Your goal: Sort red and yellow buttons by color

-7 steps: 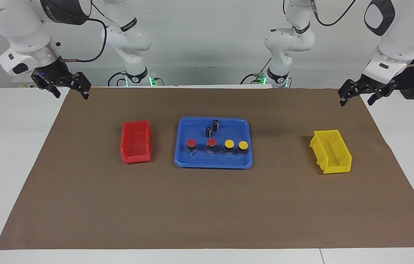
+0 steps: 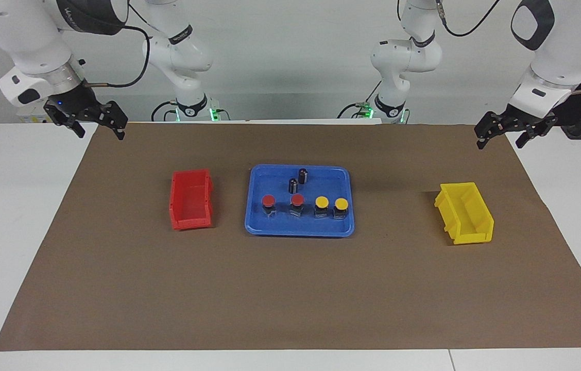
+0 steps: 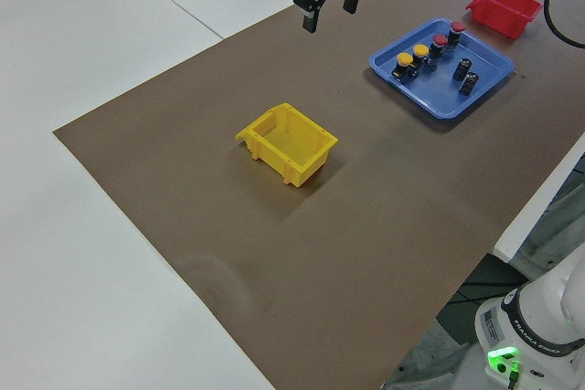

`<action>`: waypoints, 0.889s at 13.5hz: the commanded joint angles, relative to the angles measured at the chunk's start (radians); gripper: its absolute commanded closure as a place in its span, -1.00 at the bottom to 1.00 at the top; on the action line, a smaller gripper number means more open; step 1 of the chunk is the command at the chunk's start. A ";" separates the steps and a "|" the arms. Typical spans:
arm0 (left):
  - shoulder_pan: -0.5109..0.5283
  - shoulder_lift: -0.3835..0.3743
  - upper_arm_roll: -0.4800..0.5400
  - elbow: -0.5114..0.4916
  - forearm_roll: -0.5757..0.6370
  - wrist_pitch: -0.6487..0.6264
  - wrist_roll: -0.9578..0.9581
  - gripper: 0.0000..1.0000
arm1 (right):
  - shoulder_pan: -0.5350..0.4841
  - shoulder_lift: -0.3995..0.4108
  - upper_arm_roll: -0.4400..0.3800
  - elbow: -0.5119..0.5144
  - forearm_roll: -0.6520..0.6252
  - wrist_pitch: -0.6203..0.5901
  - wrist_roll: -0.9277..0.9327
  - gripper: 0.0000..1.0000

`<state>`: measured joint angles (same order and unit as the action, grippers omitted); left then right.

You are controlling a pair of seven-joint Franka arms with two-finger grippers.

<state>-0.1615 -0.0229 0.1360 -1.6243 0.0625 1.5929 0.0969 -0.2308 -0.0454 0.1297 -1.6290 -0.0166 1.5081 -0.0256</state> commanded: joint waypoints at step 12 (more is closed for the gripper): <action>0.045 -0.032 0.002 -0.019 -0.109 -0.062 0.000 -1.00 | 0.213 0.180 0.037 0.193 0.036 0.046 0.237 -1.00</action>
<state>-0.1556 -0.0266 0.1401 -1.6244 0.0282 1.5478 0.0951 -0.0722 0.0425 0.1557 -1.4978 0.0002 1.5305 0.1271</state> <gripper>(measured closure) 0.000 0.000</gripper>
